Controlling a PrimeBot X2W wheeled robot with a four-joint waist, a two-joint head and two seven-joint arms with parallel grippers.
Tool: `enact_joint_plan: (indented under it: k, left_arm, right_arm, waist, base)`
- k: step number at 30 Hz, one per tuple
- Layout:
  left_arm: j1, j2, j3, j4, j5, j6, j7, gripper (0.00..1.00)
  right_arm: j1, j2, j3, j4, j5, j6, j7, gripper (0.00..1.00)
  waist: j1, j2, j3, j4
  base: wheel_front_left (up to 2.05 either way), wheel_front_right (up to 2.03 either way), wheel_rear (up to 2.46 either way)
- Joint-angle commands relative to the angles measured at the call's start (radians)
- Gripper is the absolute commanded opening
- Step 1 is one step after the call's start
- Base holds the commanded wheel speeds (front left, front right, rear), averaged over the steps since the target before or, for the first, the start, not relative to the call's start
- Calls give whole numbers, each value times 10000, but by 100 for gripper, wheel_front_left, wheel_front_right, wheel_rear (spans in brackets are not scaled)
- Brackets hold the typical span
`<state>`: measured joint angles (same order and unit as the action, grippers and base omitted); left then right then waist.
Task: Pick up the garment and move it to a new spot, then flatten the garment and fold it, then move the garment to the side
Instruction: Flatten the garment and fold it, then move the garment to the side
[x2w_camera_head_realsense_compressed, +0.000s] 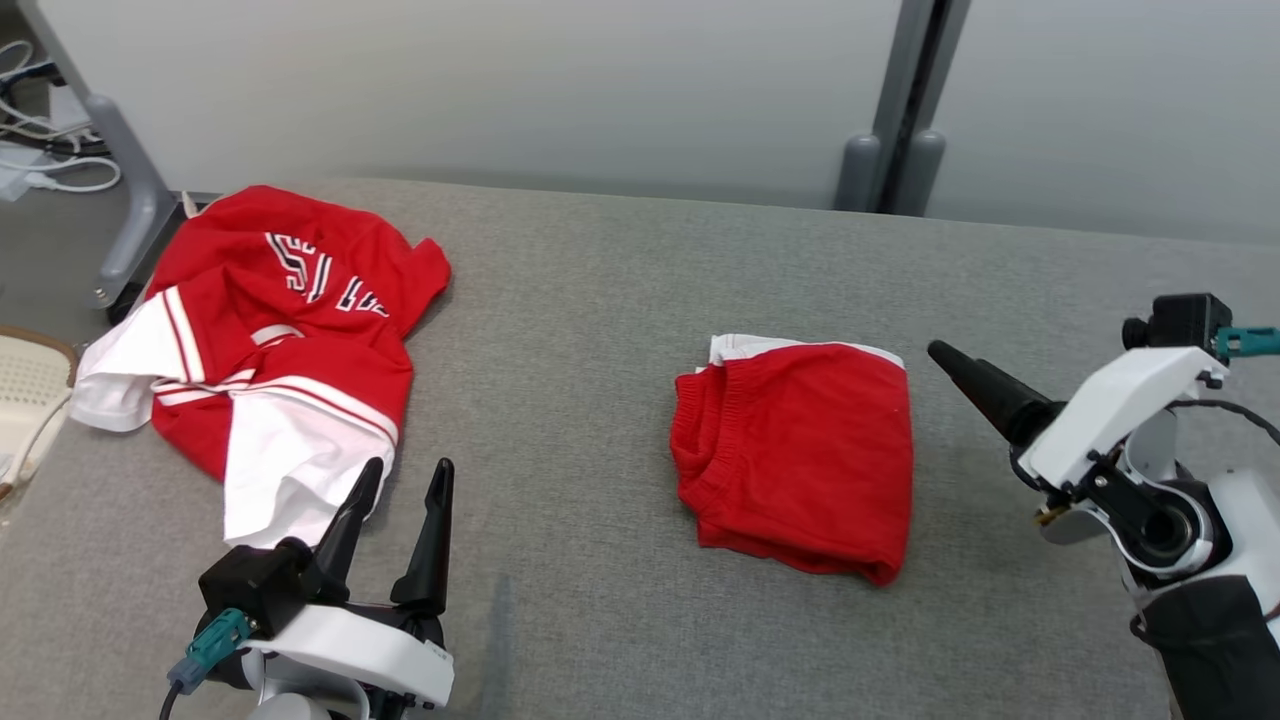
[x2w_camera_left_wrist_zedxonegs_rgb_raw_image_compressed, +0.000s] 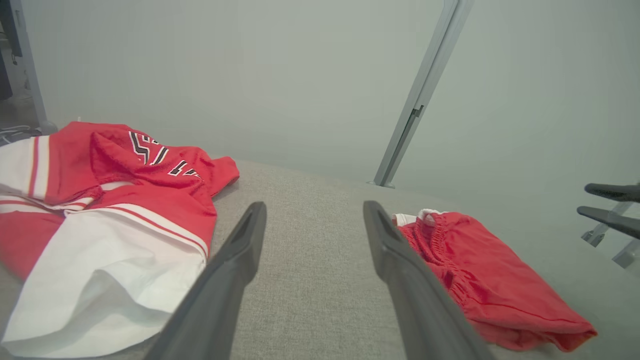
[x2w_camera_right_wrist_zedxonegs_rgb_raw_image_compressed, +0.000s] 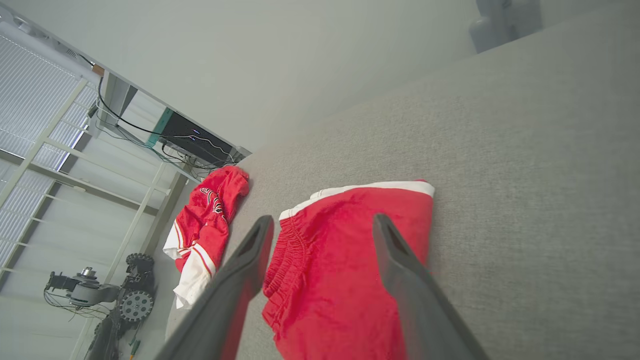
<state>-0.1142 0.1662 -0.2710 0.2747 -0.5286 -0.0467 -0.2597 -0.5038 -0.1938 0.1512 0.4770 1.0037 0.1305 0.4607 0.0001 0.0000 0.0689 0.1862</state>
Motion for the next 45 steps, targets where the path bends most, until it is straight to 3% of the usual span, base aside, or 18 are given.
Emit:
enact_joint_plan:
  k: [1, 9, 26, 38, 39, 41, 42, 45]
  left_arm:
    - [-35, 37, 45, -26, -8, 55, -38, 100]
    - [-106, 69, -55, -55, -33, 43, -5, 100]
    - [-229, -12, -158, 100, -102, -37, -19, 100]
    - [-342, 2, -162, 183, -74, -94, -48, 100]
    - [-359, 6, -167, 183, -71, -100, -50, 100]
    - [-389, 28, -165, 181, -64, -102, -53, 100]
    - [-400, 31, -161, 174, -65, -95, -55, 100]
    - [-411, 32, -145, 151, -67, -59, -58, 100]
  right_arm:
    - [148, -89, 29, -15, -80, 7, -68, 100]
    - [426, -280, 134, 704, -747, 7, 81, 100]
    - [-863, 343, -278, 3903, -695, 7, 1223, 100]
    - [-1509, 601, -295, 5498, -670, 4, 1456, 100]
    - [-1553, 623, -280, 5567, -657, 4, 1495, 79]
    - [-1643, 652, -272, 5618, -606, 4, 1473, 14]
    - [-1694, 648, -270, 5595, -576, 4, 1435, 0]
    - [-1782, 571, -226, 5364, -488, 6, 1319, 0]
  waist:
    - [-1, 0, -15, -135]
    - [-1, 0, -37, -289]
    - [-1, 0, 280, 798]
    - [-1, 0, 460, 1132]
    - [-1, 0, 475, 1145]
    - [-1, 0, 501, 1169]
    - [-1, 0, 515, 1176]
    - [-1, 0, 555, 1169]
  base:
    - [0, 0, 0]
    - [0, 0, 0]
    - [0, 0, 0]
    - [0, 0, 0]
    - [0, 0, 0]
    - [0, 0, 0]
    - [0, 0, 0]
    - [0, 0, 0]
